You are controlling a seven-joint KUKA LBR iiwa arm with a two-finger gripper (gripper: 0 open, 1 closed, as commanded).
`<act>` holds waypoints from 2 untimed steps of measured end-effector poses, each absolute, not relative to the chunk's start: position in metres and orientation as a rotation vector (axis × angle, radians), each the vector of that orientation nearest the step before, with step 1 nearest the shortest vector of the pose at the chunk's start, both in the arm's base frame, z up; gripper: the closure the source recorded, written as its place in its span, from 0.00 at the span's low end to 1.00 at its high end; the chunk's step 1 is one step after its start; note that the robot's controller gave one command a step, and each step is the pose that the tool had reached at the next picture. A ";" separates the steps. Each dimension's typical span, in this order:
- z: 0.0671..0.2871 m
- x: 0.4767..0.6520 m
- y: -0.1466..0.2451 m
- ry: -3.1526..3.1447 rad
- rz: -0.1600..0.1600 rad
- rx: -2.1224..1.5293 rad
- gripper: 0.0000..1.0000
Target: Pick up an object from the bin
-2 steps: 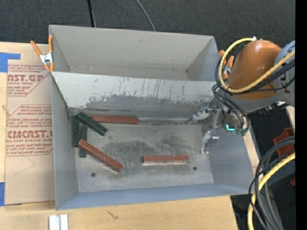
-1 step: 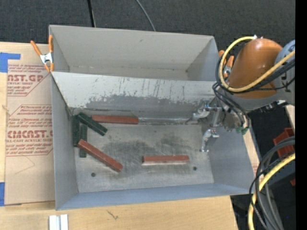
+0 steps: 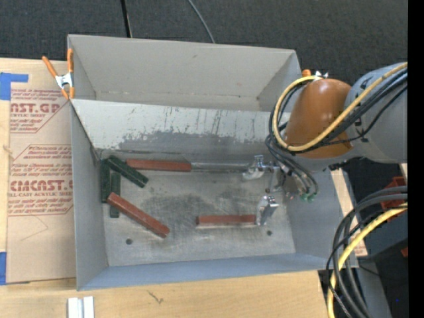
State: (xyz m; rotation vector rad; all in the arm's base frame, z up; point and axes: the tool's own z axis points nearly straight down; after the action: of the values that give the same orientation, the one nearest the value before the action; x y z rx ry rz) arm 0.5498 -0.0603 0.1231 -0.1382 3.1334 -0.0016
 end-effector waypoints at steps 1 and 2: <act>0.131 0.533 -0.035 3.137 0.001 -0.191 0.00; 0.132 0.542 -0.024 3.136 0.001 -0.152 0.00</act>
Offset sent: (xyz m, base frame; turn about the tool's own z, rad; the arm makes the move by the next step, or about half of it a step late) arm -0.0049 0.0391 0.0029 0.0011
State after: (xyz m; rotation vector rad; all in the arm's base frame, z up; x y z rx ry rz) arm 0.5418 -0.0243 0.1315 -0.1525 3.1356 0.0013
